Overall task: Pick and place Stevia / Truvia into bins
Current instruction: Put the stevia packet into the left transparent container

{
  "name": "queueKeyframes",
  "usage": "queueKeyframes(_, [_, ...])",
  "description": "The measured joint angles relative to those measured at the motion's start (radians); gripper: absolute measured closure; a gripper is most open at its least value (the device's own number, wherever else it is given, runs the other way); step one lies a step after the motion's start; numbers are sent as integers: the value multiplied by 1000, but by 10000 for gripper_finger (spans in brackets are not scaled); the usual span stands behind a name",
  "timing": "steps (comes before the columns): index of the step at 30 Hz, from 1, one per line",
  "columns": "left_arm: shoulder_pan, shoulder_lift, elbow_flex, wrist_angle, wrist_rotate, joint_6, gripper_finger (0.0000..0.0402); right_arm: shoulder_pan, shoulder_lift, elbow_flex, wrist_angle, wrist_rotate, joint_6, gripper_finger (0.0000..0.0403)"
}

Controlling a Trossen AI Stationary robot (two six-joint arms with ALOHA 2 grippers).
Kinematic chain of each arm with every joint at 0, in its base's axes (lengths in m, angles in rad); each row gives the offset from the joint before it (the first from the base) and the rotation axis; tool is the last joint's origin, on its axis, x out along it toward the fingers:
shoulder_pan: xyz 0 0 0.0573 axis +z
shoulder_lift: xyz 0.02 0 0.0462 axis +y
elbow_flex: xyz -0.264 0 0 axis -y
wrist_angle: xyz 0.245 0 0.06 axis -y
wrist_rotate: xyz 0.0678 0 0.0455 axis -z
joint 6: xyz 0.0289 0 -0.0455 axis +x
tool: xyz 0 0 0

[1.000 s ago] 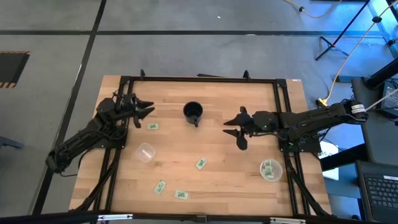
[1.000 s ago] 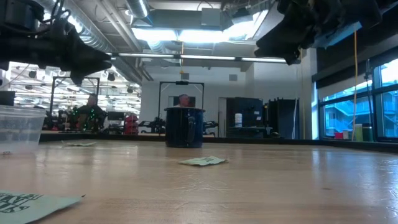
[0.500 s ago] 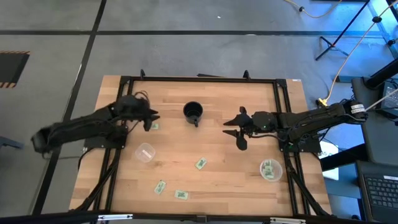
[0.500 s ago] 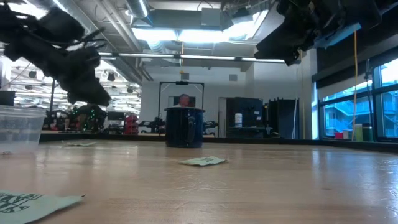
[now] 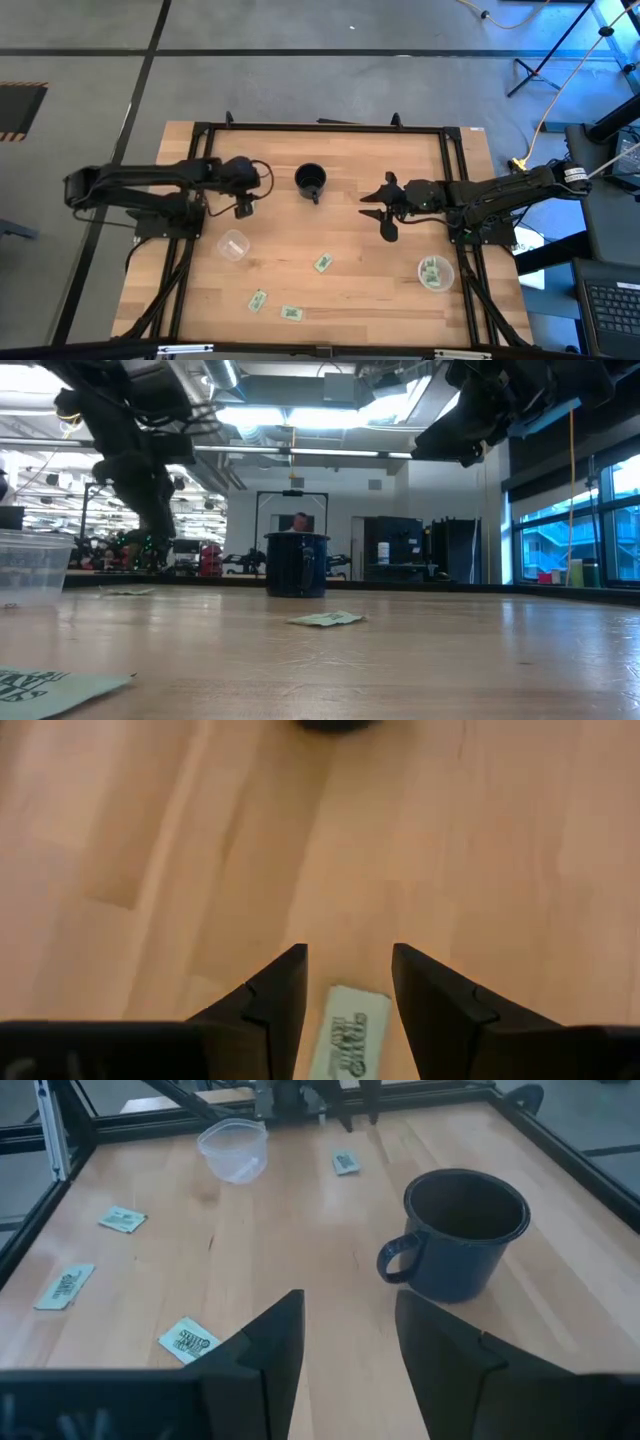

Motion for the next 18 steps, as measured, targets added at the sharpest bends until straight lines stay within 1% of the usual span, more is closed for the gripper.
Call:
queueKeyframes(2, [-6,41,15,-9,17,10,257,0,0,0,0,0,0,240])
queueKeyframes(5, [-17,101,17,-10,38,67,257,0,0,0,-2,0,0,240])
queueKeyframes(9, [-7,178,17,-7,13,83,261,0,0,0,-1,0,2,240])
queueKeyframes(14, [5,252,16,-7,5,227,270,0,0,0,-1,0,2,240])
queueKeyframes(18, [14,279,16,-7,1,238,274,0,0,0,-2,-1,3,240])
